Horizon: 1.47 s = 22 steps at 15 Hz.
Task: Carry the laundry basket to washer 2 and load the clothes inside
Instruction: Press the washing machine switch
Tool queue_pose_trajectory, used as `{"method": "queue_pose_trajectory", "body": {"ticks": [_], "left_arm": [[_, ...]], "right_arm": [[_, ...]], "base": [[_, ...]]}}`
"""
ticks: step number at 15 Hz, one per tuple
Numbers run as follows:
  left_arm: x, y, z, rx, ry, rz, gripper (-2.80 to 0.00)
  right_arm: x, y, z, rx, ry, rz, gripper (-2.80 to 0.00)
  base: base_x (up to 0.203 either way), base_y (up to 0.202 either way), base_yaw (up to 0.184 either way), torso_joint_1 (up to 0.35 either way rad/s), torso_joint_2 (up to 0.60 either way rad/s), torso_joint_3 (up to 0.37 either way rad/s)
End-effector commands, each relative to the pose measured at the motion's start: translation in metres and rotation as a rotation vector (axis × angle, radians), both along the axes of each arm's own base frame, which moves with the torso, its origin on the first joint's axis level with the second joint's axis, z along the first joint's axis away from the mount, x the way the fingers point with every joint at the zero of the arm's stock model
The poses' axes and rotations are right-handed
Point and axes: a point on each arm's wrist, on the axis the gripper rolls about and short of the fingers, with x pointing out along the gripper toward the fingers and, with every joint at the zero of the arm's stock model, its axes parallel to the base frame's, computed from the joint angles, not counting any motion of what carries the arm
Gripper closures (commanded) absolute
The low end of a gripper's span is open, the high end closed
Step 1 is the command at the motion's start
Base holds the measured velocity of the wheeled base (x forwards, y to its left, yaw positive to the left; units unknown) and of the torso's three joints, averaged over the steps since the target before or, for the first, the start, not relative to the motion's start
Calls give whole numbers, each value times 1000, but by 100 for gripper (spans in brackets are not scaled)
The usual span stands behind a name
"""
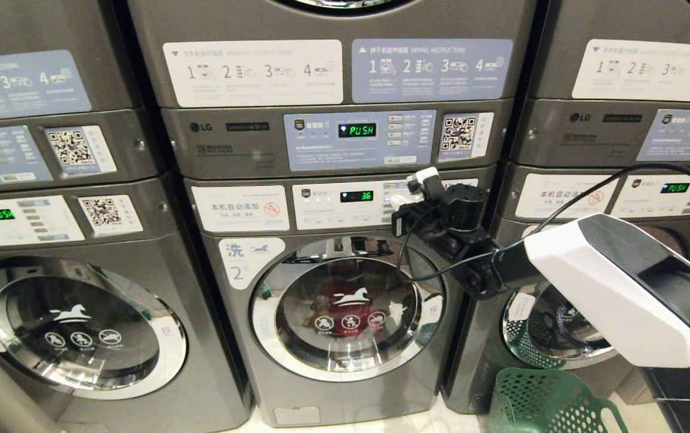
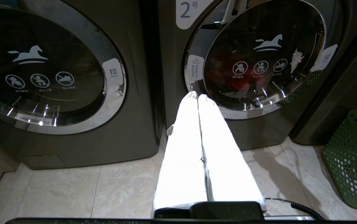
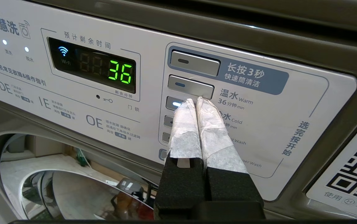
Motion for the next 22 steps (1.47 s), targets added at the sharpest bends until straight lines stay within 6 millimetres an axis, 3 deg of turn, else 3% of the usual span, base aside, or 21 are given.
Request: {"method": "queue_pose_trajectory", "body": {"ticks": [1,8,14,22], "left_arm": [[0,0,0,0,2,-1,0],[0,0,0,0,1,0,0],[0,0,0,0,0,-1,0],[0,0,0,0,0,0,0]], "right_arm": [[-2,-2,2,1,-4,-4,0],[-27,-10,-18,-20,51,3,0],[-26,-6,-34,-40,76,14,0],[-19,-1,-40,-41,71,23,0]], "base": [[0,0,0,0,0,0],[0,0,0,0,0,0],[0,0,0,0,0,0],[0,0,0,0,0,0]]}}
